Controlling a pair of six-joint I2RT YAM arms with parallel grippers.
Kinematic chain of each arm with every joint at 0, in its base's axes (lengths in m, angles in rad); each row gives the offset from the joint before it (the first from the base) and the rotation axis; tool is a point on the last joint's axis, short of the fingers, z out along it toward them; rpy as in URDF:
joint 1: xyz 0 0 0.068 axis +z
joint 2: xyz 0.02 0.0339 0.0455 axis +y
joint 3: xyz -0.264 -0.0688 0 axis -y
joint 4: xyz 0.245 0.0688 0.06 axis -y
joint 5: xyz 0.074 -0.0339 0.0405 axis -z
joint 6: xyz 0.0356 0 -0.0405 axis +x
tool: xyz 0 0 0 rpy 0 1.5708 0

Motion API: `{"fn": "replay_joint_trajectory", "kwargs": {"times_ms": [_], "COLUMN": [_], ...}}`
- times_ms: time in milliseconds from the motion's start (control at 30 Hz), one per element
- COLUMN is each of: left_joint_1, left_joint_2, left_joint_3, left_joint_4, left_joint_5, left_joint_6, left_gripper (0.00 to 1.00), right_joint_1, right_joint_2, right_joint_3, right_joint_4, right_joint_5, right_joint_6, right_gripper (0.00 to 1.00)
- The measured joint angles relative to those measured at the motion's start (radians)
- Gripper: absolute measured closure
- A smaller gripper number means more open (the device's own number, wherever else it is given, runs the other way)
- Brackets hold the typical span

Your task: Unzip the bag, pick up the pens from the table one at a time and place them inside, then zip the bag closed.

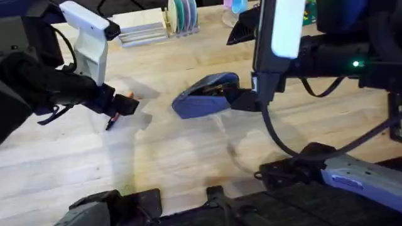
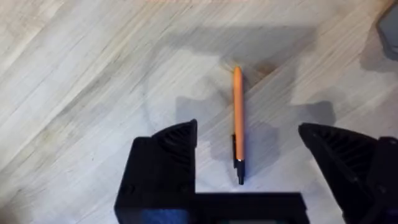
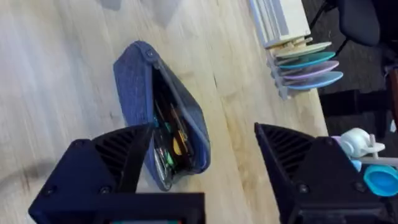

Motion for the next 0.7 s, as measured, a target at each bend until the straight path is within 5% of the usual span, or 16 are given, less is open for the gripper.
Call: {"fn": "replay_joint_trajectory", "kwargs": {"times_ms": [200,500,700], "left_joint_1": [0.0,0.003,0.003], "left_joint_2": [0.038,0.285,0.305], "left_joint_3": [0.0,0.01,0.028], "left_joint_4": [0.022,0.069,0.056], "left_joint_5": [0.0,0.004,0.008], "left_joint_6": [-0.01,-0.014,-0.014], "left_gripper": [0.008,0.009,0.008], "right_joint_1": [0.0,0.0,0.0], "right_joint_2": [0.0,0.0,0.0], "right_joint_3": [0.0,0.0,0.0], "right_joint_4": [-0.028,-0.03,-0.03], "right_joint_5": [0.014,0.014,0.014], "right_joint_6": [0.0,0.0,0.001], "right_gripper": [0.003,0.003,0.003]}}
